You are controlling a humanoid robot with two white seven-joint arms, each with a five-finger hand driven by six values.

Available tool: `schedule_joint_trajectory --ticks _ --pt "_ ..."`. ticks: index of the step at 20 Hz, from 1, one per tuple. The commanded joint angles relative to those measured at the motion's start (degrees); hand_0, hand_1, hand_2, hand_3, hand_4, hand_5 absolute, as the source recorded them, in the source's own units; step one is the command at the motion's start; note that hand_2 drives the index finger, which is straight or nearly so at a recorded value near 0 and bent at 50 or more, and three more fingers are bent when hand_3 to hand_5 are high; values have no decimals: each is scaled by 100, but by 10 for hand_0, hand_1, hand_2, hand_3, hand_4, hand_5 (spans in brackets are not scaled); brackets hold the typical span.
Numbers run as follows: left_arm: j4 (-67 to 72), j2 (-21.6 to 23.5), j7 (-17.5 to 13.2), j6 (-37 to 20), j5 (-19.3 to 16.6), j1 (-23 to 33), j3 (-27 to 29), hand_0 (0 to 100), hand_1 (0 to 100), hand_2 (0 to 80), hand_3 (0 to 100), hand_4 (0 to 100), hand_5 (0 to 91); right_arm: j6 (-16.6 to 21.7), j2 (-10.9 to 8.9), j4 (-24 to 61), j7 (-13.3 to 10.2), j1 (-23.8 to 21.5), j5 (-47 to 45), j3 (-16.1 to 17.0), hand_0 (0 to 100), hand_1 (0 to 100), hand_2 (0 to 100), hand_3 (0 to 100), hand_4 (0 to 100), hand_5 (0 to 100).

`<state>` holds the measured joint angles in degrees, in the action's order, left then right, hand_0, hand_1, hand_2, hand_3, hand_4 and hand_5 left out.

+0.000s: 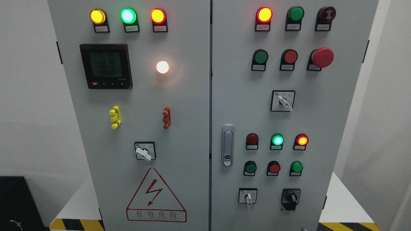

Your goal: Flip black knob to close circuit

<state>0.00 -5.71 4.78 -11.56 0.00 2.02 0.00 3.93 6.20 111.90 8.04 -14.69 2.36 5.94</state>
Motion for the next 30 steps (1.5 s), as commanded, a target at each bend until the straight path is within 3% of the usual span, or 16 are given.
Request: schedule_joint_trajectory --ticks 1,7,11,25,30 --pt "123 0 5 4 -123 0 -123 0 0 0 0 0 0 248 39 -352 364 -227 -711 56 0 128 13 100 10 0" --pt "123 0 5 -4 -123 0 -114 0 0 0 0 0 0 362 39 -458 453 -227 -729 47 0 123 0 15 0 0" --pt "123 0 5 4 -114 0 -114 0 0 0 0 0 0 415 39 -511 716 -245 -729 30 0 119 0 0 0 0" --pt "123 0 5 -4 -123 0 -123 0 0 0 0 0 0 1047 30 -476 673 -614 -693 -146 0 104 0 0 0 0" --pt "123 0 5 4 -114 0 -114 0 0 0 0 0 0 1083 30 -458 646 -702 -667 -217 0 101 0 0 0 0"
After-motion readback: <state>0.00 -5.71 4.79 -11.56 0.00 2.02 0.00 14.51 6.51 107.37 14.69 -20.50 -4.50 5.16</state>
